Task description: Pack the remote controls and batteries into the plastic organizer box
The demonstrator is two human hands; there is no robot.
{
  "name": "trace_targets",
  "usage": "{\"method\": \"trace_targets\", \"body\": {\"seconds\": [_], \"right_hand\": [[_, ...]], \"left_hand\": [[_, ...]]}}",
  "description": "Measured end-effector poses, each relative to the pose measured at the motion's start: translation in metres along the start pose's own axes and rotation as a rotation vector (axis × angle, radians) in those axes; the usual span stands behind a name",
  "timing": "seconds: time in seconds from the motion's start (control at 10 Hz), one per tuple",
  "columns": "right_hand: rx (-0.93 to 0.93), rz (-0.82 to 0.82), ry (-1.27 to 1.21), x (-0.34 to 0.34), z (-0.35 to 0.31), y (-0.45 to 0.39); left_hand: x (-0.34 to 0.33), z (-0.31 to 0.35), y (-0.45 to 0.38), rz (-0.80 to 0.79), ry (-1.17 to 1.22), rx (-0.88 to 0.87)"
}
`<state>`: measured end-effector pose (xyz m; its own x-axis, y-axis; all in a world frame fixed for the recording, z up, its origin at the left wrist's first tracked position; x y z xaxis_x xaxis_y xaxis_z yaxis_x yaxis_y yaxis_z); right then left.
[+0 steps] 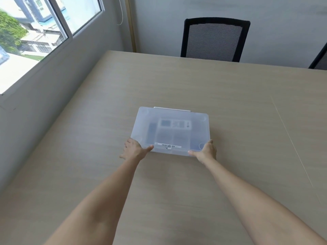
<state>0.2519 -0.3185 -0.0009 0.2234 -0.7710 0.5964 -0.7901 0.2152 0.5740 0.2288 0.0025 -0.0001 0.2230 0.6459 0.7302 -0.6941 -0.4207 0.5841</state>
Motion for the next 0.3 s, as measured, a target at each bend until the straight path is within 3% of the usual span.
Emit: {"method": "trace_targets", "body": {"seconds": [0.2,0.3], "right_hand": [[0.048,-0.090,0.044,-0.002,-0.004,0.002],[0.090,-0.126,-0.008,0.013,-0.010,0.019]], "left_hand": [[0.001,-0.008,-0.002,-0.030,0.038,0.026],[0.007,-0.015,0.005,0.060,0.142,-0.062]]}}
Point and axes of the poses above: each hand's wrist, its own y-axis away from the middle knuckle, its own x-axis out of the back of the hand, z = x × y, the point moved 8 cm from there along -y, towards the middle knuckle, and after that the axes turned 11 degrees about -z, right-handed, at the moved point
